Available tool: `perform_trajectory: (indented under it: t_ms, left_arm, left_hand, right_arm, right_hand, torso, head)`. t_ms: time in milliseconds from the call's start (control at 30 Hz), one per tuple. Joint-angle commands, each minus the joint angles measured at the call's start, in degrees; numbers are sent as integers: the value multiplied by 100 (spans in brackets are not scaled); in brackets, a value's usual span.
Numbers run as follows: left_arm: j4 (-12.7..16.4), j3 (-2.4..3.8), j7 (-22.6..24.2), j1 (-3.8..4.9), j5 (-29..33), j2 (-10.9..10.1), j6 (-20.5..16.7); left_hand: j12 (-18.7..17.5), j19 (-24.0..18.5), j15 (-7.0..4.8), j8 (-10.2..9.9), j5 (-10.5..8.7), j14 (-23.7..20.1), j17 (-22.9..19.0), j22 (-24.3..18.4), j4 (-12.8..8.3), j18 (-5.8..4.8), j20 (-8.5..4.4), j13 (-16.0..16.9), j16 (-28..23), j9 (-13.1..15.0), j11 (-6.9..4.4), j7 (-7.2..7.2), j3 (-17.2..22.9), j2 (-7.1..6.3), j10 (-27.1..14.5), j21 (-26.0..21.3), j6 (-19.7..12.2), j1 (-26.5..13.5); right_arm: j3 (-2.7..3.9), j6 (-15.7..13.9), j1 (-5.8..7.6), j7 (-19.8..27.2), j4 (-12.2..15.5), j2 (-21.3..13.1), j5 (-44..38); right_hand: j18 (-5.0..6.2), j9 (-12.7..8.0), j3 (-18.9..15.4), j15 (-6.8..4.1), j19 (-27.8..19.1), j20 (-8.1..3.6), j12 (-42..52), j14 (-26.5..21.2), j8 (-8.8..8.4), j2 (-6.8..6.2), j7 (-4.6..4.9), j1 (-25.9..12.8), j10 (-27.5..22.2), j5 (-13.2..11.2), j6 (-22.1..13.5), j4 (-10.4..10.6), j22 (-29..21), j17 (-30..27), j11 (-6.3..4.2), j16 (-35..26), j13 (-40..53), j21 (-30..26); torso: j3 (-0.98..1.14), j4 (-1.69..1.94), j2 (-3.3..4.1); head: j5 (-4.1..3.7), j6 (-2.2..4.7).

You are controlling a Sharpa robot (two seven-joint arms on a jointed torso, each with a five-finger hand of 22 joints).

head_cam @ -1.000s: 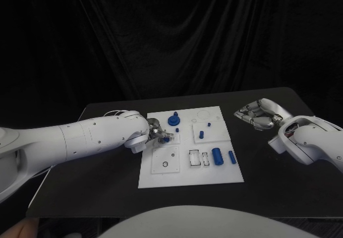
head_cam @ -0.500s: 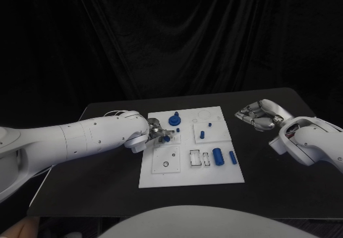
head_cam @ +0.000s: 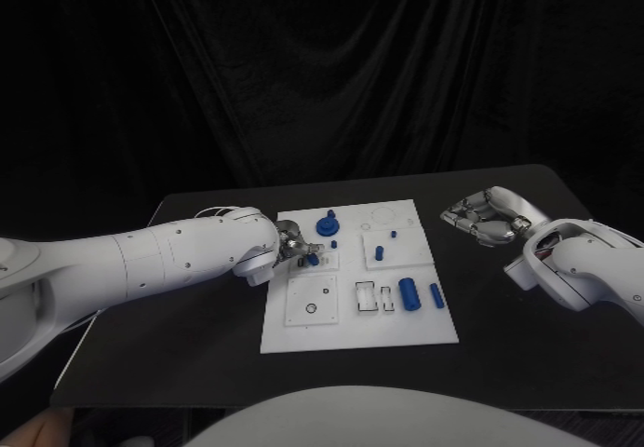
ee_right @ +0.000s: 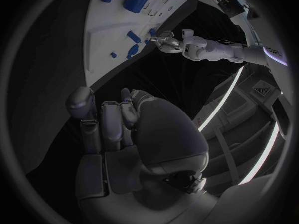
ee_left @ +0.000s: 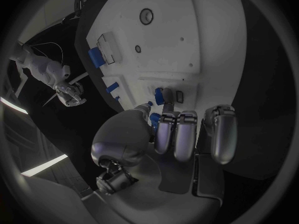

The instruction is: Assemble the parts on the task board

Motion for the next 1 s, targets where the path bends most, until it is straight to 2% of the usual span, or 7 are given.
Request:
perform_trajectory:
  t_ms: [33, 300, 1000]
  left_arm:
    - [-21, -17, 60, -41, 20, 23, 42]
    - [-34, -17, 103, -44, 20, 37, -3]
    - [-137, -17, 57, -46, 20, 102, -11]
  left_hand:
    - [20, -38, 32, -48, 70, 606, 1510, 815, -9, 90, 5, 1509, 37, -24, 9, 1, 6, 2, 607, -21, -34, 86]
    - [20, -60, 65, -282, 187, 606, 1510, 804, -34, 98, 30, 1509, 37, -160, 48, 49, 60, -56, 607, -53, -129, 356]
    - [20, -56, 71, -335, 214, 606, 1510, 811, -41, 97, 39, 1509, 37, -200, 53, 54, 93, -95, 607, -52, -108, 462]
  right_arm:
    - [4, 42, -15, -89, 4, -5, -1]
    - [4, 46, -16, -92, 3, -6, -1]
    - [4, 55, -27, -91, 12, -18, -1]
  right_hand:
    - [118, -8, 6, -1, -25, 7, -21, -34, -33, -31, 12, -9, -38, 19, 1, 22, 627, -8, 15, -34, -9, -31]
    - [120, -9, 11, -1, -28, 7, -25, -35, -33, -31, 11, -5, -45, 22, 0, 20, 625, -9, 14, -35, -17, -41]
    - [121, -12, 18, -2, -28, 7, -24, -39, -40, -38, 12, 1, -43, 28, -14, 14, 624, -17, 13, -41, -16, -46]
  torso:
    - [4, -4, -1]
    - [1, 2, 0]
    - [0, 2, 5]
  head:
    - [-2, -1]
    - [-3, -1]
    - [12, -1]
